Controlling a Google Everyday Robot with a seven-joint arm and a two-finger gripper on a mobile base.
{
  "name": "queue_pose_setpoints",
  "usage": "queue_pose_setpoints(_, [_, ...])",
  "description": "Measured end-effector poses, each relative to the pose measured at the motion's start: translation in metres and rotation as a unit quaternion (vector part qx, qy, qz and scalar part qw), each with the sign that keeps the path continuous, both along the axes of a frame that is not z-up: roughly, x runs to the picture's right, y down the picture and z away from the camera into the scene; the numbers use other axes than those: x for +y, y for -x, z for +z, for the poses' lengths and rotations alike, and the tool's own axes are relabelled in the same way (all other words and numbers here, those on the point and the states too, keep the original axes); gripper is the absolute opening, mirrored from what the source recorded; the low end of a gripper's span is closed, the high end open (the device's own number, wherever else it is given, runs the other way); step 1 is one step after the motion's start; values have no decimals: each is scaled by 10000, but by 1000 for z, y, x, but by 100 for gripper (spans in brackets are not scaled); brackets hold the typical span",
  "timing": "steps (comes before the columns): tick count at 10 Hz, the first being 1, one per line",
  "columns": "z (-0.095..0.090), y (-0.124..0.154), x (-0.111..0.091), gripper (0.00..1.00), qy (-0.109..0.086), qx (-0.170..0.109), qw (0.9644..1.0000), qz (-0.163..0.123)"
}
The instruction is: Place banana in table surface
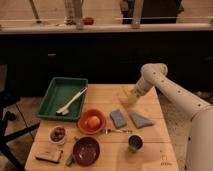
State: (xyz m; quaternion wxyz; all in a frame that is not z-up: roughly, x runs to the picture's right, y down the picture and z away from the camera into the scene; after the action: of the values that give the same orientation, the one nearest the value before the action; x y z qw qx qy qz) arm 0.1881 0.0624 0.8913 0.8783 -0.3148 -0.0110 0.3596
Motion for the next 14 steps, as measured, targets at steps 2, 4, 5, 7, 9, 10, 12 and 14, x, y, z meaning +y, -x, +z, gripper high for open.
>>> queue_pose_setpoints(2, [-1,2,3,14,30,-38,10000,-10])
queue_pose_setpoints(4, [-2,-1,6,18,62,-71,10000,9])
queue_pose_setpoints(5, [-3,0,7,21,75,-92,9999,18])
queue_pose_setpoints(7, [-3,3,9,26,98,-136,9999,16])
queue_pose_setpoints(9, [-4,0,12,27,120,-164,9998,33])
queue_pose_setpoints(10, [-4,0,14,27,134,-181,9997,37])
queue_pose_setpoints(12, [-6,0,15,27,149,-224,9996,44])
queue_pose_setpoints(14, [-7,-1,17,27,168,-258,9995,46])
